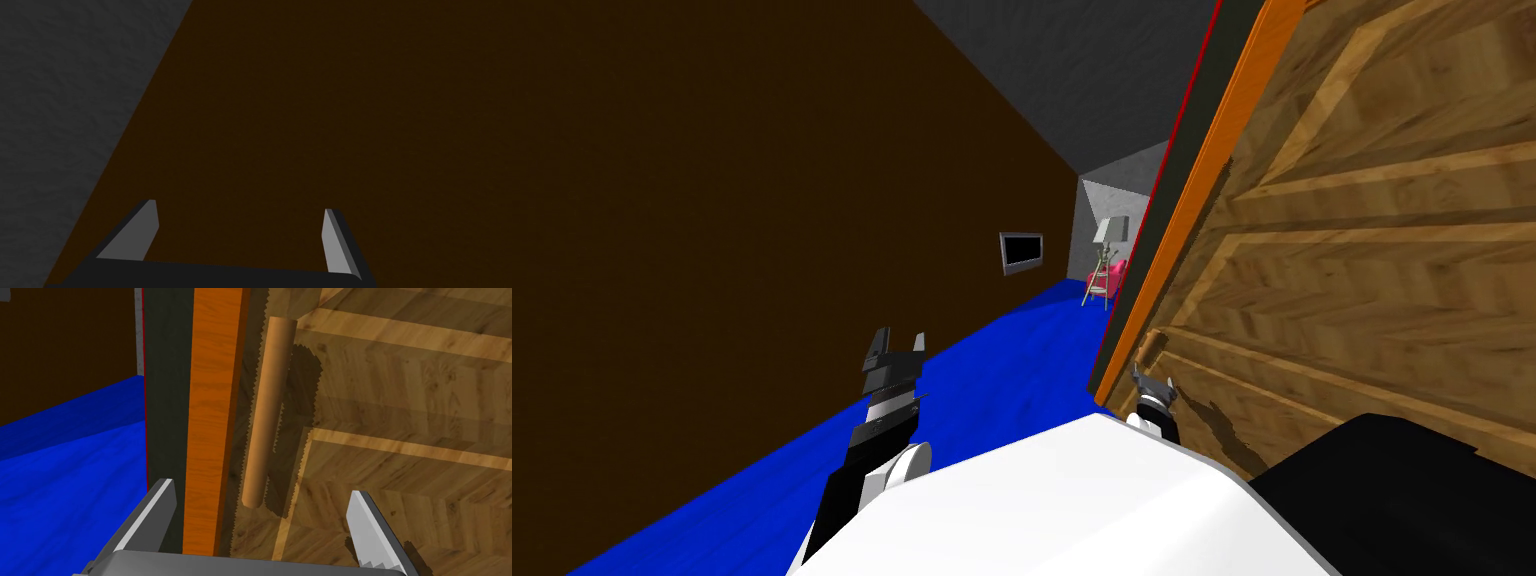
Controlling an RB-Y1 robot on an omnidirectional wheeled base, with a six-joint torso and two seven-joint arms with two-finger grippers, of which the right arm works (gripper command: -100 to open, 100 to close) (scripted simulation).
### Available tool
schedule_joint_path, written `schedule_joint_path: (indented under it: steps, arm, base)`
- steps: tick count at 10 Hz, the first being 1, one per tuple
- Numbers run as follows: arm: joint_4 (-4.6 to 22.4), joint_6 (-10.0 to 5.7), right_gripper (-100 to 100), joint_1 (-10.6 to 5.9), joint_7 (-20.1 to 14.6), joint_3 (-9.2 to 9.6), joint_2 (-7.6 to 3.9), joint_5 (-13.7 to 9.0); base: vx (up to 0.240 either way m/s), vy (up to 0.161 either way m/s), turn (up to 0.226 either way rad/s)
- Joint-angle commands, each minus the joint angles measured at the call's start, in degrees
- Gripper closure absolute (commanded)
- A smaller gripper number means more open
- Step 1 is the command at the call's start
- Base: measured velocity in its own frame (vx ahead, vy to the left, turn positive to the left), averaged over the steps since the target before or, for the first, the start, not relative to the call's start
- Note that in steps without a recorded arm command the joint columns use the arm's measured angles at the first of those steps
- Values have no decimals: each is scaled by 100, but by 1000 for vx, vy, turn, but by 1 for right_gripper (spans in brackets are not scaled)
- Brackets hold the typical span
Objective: Pull the door open
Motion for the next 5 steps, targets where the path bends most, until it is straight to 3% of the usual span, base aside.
schedule_joint_path:
  steps: [1, 3, 5]
  arm:
    - [225, -43, -100, -37, -194, -60, -22, -134]
    - [321, -59, -100, -57, -270, -84, -36, -187]
    - [539, -95, -100, -103, -441, -136, -68, -305]
  base:
    - [-16, -60, 234]
    - [-17, -52, 97]
    - [-13, -58, 192]
